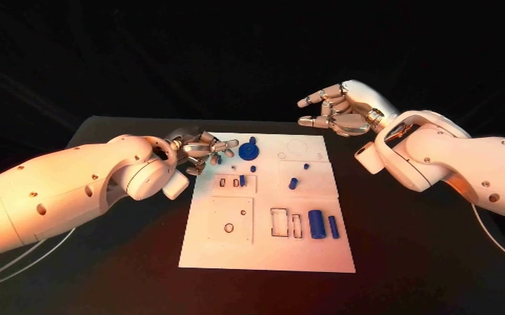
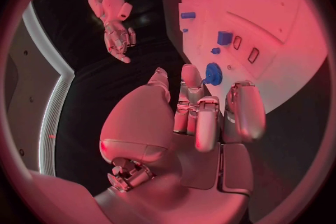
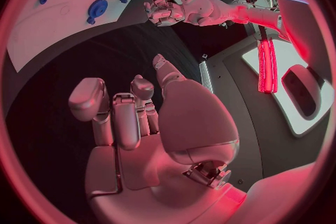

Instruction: Assemble the parts on the task board

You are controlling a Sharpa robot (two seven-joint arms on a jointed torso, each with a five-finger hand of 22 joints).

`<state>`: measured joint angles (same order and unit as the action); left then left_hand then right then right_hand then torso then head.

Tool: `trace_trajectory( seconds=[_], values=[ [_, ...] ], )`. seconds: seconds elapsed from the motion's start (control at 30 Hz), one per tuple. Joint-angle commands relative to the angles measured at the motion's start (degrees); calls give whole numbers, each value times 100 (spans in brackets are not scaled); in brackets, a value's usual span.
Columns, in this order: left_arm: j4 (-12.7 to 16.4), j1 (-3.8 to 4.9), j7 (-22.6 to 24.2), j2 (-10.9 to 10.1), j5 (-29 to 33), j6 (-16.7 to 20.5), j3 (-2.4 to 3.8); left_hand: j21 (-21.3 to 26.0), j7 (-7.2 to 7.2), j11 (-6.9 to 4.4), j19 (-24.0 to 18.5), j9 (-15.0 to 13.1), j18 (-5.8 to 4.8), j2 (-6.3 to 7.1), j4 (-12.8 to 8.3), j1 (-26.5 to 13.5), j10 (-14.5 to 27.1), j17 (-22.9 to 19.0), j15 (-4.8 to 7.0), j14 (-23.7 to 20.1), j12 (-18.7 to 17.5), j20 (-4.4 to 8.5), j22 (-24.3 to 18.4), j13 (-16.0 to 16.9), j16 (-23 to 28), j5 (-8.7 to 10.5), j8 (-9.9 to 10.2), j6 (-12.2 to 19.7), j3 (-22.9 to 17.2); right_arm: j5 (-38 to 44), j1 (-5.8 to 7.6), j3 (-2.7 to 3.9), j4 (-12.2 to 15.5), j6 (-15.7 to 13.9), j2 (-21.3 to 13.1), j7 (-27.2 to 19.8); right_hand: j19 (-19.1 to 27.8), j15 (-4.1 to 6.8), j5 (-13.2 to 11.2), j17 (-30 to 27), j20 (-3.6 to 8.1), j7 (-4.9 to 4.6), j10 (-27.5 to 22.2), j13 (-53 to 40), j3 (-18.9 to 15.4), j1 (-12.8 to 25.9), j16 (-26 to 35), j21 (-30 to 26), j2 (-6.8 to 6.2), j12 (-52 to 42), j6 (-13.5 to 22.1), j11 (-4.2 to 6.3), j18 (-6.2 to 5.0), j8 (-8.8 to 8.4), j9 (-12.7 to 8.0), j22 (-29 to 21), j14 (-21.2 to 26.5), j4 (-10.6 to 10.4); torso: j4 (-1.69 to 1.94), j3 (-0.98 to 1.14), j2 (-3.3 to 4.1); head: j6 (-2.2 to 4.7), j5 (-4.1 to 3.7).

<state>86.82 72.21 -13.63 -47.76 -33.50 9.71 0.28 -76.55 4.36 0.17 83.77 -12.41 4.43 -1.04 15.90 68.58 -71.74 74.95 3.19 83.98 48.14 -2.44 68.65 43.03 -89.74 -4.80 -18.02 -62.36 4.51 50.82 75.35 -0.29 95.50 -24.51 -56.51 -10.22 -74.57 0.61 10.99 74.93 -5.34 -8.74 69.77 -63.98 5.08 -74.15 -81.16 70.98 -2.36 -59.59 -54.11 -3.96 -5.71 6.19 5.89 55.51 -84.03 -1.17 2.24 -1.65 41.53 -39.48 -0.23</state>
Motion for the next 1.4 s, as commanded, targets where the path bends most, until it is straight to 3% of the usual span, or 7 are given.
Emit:
trace_trajectory(
  seconds=[0.03, 0.13, 0.3, 0.6, 0.93, 1.4],
  values=[
    [-146, 143, -1519, 196, -1552, -1117, -6, 85, -15, -9, -33, -137, -17, -35, 57, -91, 23, 1505, 60, 602, 332, 7, -116, 364, -26, 54, -165, 69, 157, -599, 22, -15, -66, 233, -44, -69, -1, 18, 31, 327, 12, 5, -8, 6, -9, -45, -2, -21, 29, 11, -35, 31, -87, 28, 8, -3, -309, 24, -10, 32, -74, -21, 39],
    [-268, 255, -1893, 421, -2032, -1349, -19, 15, -49, -51, 32, -306, -36, -74, 53, -122, -22, 1505, 85, 602, 609, 41, 6, 659, -26, 71, -359, 98, 280, -630, 36, -27, -123, 282, -53, -9, 3, 19, 32, 313, 13, 5, -12, 15, -10, -43, 9, -28, 32, 20, -36, 32, -89, 30, 8, -15, -306, 22, -24, 36, -89, -25, 43],
    [-437, 354, -2238, 752, -2317, -1441, -46, -237, -114, -121, 168, -696, -111, -120, 69, -204, -147, 1505, 137, 602, 1052, 89, 404, 1131, -26, 125, -759, 180, 501, -628, 44, -50, -190, 359, -19, 69, 13, 22, 32, 291, 17, 6, -27, 45, -28, -24, 28, -51, 33, 48, -29, 32, -95, 34, 9, -53, -302, 11, -27, 35, -108, -30, 59],
    [-888, 416, -2632, 1278, -2489, -1639, -111, -563, -211, -190, 293, -1306, -197, -201, 65, -544, -388, 1505, 202, 602, 1655, 156, 901, 1781, -26, 203, -1298, 374, 909, -612, 45, -77, -274, 431, 52, 136, 27, 22, 34, 260, 19, 7, -52, 81, -36, -16, 53, -75, 36, 88, -27, 33, -102, 37, 10, -93, -295, 5, -31, 30, -100, -50, 92],
    [-1215, 415, -2817, 1627, -2566, -2013, -241, -665, -224, -203, 315, -1693, -223, -295, 56, -484, -504, 1505, 216, 602, 1989, 173, 1058, 2153, -26, 206, -1556, 595, 1079, -608, 42, -89, -312, 521, 97, 149, 20, 30, 132, 247, 28, 12, -49, 103, -47, -29, 72, -95, 70, 97, -17, 41, -102, 56, 14, -112, -296, 5, -49, 19, -80, -69, 112],
    [-1347, 397, -2870, 1790, -2580, -2300, -282, -694, -231, -207, 321, -1854, -229, -367, 46, -426, -516, 1505, 217, 602, 2060, 173, 1106, 2230, -26, 204, -1658, 657, 1118, -588, 38, -96, -361, 591, 139, 162, 17, 31, 146, 251, 30, 12, -44, 101, -49, -31, 70, -96, 72, 92, -15, 42, -102, 58, 15, -112, -298, 7, -52, 23, -77, -95, 119]
  ],
)
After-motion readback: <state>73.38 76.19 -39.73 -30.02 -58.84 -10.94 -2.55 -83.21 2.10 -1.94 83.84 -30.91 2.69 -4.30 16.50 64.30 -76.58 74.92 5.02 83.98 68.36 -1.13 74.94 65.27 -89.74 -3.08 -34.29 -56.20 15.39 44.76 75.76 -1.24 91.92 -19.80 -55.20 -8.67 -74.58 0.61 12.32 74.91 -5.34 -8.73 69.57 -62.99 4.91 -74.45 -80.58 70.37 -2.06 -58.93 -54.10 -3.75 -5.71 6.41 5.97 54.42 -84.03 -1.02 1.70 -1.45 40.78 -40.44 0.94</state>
